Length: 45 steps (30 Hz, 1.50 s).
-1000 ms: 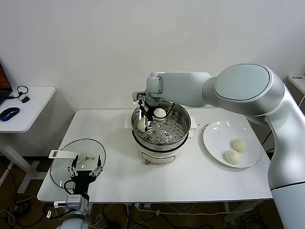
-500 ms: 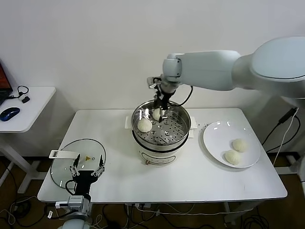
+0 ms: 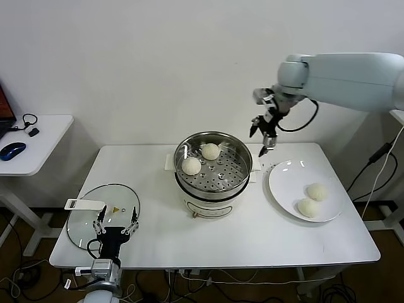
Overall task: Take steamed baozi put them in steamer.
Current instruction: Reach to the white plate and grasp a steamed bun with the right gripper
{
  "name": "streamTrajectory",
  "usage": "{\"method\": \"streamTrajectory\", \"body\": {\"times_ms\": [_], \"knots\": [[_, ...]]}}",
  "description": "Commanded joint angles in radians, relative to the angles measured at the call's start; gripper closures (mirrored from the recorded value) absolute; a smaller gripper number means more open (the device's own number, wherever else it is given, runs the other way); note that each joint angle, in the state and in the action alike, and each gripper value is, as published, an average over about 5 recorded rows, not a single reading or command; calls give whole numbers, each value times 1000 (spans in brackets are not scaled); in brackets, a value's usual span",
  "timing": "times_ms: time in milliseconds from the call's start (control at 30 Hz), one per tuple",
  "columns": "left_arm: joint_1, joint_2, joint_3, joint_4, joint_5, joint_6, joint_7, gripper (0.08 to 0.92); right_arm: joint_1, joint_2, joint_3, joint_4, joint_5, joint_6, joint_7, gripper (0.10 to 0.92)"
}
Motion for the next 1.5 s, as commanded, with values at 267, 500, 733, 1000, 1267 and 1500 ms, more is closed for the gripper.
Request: {"method": "streamTrajectory", "body": {"times_ms": [267,500,733,1000,1267,1500], "knots": [[-2,-49,-7,20,15,-1,-4,177,-88,-260,0,24,-215,96,-36,203],[0,-49,-6,23,18,-4,-7,177,-137,-299,23,19,-283,99,-27,203],[3,-49,-15,25,18,-7,-8,177,-200,-335,65,22,-326,96,-10,203],[6,-49,-18,30,18,-12,-9,177,-283,-362,120,10,-365,89,7,203],[3,-49,-19,40,23,-15,-10,177,-372,-377,182,-32,-403,91,14,203],[1,-49,-21,50,24,-17,-11,177,-434,-370,220,-70,-425,95,18,203]]}}
